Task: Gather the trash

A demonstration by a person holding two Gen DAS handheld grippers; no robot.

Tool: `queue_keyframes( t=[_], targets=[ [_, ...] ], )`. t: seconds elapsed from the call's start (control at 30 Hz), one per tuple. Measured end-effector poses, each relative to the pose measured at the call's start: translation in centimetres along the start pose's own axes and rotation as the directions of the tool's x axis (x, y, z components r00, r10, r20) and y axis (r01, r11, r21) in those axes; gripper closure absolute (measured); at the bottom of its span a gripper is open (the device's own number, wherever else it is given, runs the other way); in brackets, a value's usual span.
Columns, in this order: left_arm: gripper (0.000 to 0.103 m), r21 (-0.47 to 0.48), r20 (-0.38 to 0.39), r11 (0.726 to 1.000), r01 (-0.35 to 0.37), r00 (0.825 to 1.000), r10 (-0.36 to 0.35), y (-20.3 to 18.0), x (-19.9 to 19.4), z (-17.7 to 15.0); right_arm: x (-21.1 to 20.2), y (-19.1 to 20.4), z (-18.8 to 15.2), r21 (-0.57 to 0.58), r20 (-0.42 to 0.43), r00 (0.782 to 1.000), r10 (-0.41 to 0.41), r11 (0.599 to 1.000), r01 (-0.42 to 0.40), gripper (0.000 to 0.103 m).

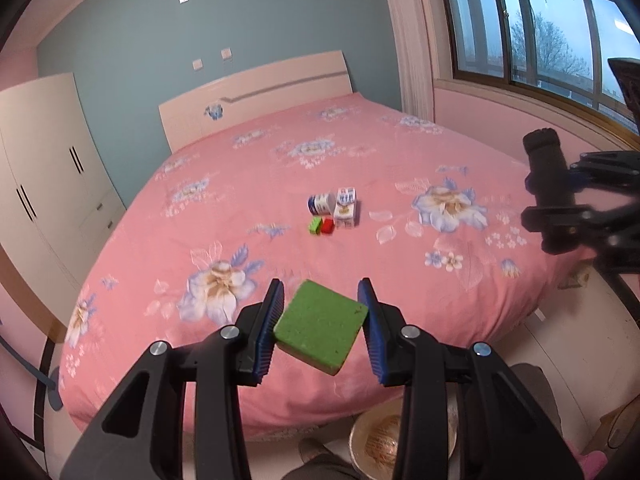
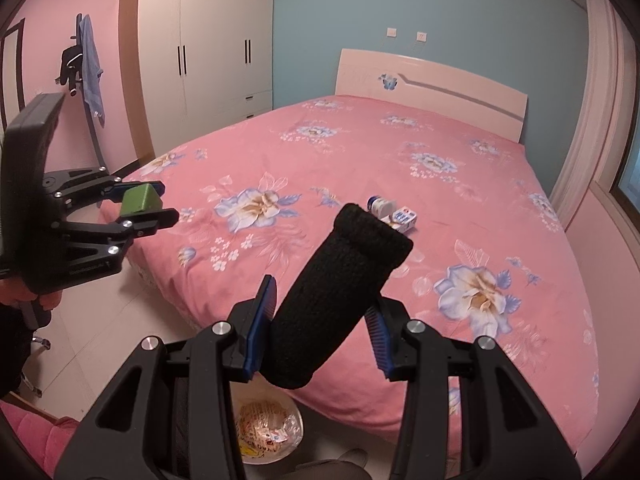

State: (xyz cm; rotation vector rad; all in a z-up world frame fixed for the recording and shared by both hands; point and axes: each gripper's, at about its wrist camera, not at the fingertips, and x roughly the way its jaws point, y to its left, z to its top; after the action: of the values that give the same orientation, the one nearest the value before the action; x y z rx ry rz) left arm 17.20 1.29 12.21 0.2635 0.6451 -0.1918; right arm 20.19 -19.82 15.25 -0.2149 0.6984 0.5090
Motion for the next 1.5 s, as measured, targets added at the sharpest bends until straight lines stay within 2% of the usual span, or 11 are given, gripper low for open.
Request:
queue_keyframes(
  t=[0.37, 0.77, 1.17, 1.5],
  targets=[
    [0.062, -0.035, -0.122, 0.998, 0.053, 0.991, -0.057, -0.4, 3.9, -4.8, 4.8, 1.4, -3.8, 0.017, -0.121, 0.991, 0.05, 0.999, -0.048, 0.058],
    [0.062, -0.045, -0.241, 0.995, 0.088, 0.966, -0.096, -1.5, 7.7, -9.3, 10.4, 3.5, -8.2, 0.036, -0.252, 0.961, 0.117, 0.993, -0.112, 0.058],
    [0.062, -0.069, -0.369, 0.989, 0.131, 0.918, -0.147, -3.3, 12.0, -13.8, 15.9, 5.5, -13.2, 0.069, -0.385, 0.903, 0.189, 0.982, -0.176, 0.058],
    [0.062, -0.096, -0.467, 0.983, 0.16, 0.864, -0.186, -4.8, 15.7, -17.7, 19.9, 6.4, -17.8, 0.125, -0.483, 0.842, 0.241, 0.97, -0.206, 0.058]
  ],
)
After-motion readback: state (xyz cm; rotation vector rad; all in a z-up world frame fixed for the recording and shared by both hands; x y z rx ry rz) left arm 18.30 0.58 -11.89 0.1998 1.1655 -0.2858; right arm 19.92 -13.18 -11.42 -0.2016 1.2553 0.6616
